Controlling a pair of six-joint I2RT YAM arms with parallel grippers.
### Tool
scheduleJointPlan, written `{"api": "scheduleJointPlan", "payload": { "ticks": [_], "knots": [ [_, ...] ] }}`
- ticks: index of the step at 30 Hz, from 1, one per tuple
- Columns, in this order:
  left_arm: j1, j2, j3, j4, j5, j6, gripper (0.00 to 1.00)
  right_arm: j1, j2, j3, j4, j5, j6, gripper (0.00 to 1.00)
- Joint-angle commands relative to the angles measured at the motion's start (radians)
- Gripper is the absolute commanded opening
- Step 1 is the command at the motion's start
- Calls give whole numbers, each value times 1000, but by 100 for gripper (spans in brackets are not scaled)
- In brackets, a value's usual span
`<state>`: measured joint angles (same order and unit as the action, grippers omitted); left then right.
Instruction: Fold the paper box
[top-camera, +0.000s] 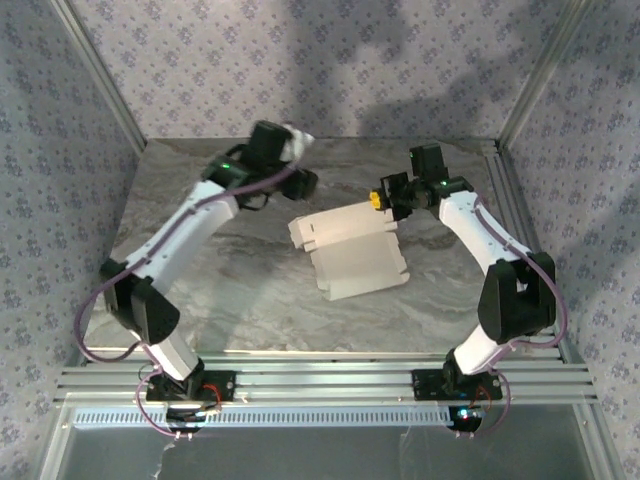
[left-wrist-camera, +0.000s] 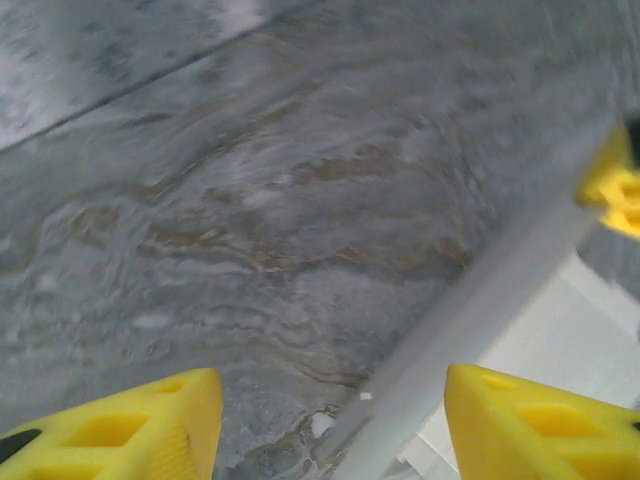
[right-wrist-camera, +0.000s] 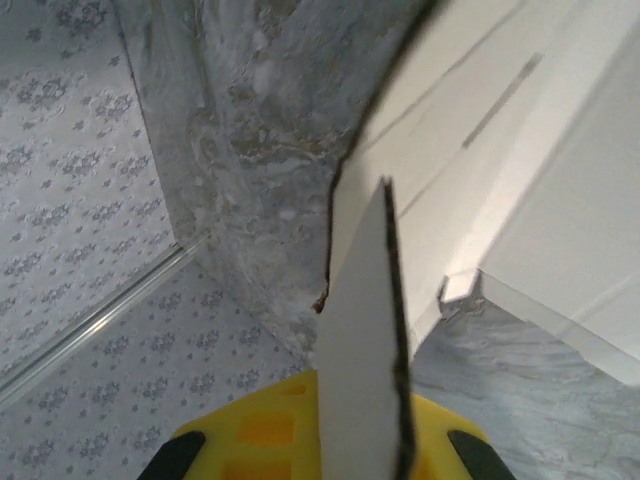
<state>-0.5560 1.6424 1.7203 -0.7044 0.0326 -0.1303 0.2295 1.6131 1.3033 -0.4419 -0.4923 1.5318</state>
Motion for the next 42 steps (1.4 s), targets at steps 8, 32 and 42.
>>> {"api": "scheduleJointPlan", "payload": {
  "ticks": [8, 32, 42],
  "knots": [
    [89, -27, -180, 106, 327, -820, 48, -124, -76, -196, 317, -184, -121, 0],
    [-4, 127, -205, 214, 428, -1202, 44, -166, -81, -267, 348, -210, -148, 0],
    [-18, 152, -217, 262, 456, -1249, 44, -166, -73, -257, 339, -209, -147, 0]
  ]
}}
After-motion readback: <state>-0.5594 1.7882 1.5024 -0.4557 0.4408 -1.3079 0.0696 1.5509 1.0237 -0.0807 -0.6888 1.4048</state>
